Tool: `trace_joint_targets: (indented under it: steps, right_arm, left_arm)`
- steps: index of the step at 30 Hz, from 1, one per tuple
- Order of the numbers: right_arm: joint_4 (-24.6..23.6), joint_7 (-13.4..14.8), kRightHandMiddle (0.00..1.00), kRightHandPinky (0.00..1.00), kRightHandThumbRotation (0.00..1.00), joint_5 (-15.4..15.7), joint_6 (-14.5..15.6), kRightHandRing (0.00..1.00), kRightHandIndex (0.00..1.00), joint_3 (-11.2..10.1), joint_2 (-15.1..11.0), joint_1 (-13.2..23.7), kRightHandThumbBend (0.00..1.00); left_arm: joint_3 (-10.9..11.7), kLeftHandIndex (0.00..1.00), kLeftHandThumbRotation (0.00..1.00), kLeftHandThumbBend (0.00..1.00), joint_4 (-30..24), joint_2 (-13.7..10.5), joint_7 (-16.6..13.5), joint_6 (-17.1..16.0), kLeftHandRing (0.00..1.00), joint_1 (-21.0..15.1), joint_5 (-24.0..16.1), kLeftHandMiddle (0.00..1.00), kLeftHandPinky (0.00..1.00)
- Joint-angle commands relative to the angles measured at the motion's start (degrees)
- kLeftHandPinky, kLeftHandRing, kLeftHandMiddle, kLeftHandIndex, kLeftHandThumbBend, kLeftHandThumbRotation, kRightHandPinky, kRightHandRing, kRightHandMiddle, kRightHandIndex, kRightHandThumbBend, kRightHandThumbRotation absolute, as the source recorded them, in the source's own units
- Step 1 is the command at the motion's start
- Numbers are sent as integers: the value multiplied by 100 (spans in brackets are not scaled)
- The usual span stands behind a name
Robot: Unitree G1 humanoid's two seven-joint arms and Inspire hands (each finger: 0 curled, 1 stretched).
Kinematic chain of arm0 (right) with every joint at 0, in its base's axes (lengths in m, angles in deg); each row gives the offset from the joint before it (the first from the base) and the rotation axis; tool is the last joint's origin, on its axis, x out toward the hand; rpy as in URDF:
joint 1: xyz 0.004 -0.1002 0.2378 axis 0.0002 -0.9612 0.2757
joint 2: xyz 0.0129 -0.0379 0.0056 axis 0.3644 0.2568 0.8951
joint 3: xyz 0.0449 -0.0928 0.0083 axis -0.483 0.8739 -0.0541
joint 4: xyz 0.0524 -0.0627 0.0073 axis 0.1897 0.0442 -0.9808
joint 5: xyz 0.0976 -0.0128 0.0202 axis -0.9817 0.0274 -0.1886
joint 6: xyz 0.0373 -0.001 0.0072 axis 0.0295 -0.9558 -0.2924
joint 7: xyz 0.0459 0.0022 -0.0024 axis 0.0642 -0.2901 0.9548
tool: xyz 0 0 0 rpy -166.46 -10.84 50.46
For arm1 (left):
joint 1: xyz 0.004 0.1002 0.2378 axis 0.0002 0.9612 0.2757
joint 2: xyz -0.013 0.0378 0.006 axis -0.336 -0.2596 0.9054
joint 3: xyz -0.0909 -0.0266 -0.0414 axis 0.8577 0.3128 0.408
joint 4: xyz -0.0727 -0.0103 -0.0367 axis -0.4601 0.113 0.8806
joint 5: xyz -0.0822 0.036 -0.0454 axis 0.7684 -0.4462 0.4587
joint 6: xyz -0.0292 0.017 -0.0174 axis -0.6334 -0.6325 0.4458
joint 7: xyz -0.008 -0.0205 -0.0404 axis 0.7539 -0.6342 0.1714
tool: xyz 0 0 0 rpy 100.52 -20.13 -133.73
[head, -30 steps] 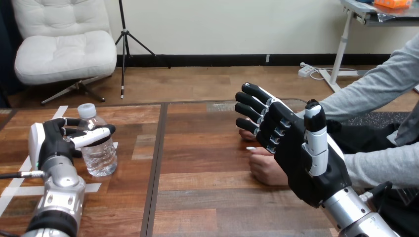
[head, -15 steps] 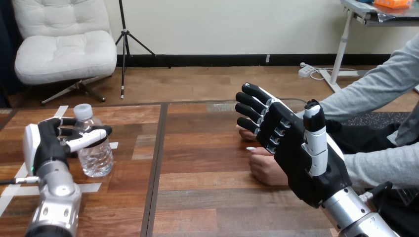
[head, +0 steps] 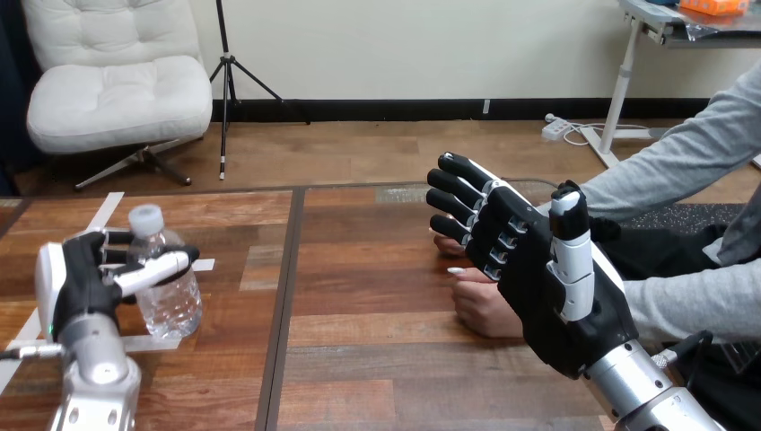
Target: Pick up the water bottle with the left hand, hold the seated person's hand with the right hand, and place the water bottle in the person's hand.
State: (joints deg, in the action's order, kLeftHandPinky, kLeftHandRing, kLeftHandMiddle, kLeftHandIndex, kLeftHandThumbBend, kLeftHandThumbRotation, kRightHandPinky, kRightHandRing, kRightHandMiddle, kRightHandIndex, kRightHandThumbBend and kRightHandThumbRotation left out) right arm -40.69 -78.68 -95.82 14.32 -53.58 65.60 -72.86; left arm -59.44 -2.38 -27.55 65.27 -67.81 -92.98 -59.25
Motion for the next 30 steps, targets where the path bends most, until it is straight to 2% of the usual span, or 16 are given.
trace_joint_targets:
  steps: [1, 10, 19, 25, 30]
  right_arm:
    - [-11, 7, 92, 94, 100, -18, -148, 94, 91, -68, -18, 413, 92]
    - [193, -7, 92, 93, 100, 40, -219, 93, 90, -107, -50, 533, 93]
    - [382, 14, 91, 91, 100, 159, -289, 92, 90, -139, -108, 632, 93]
    - [596, -46, 91, 91, 100, 258, -443, 92, 90, -164, -164, 737, 92]
    - [830, -50, 91, 92, 100, 405, -648, 92, 90, -182, -213, 852, 91]
  left_arm:
    - [20, 46, 0, 76, -2121, 87, 144, 244, 39, 157, 50, 45, 33]
    - [20, 45, 0, 76, -3093, 143, 314, 559, 38, 585, 97, 44, 32]
    - [34, 45, 0, 75, -3906, 167, 530, 712, 37, 975, 181, 43, 32]
    - [48, 44, 0, 75, -4435, 209, 633, 864, 37, 1198, 203, 42, 31]
    - [66, 44, 0, 75, -4763, 228, 768, 840, 36, 1356, 267, 42, 31]
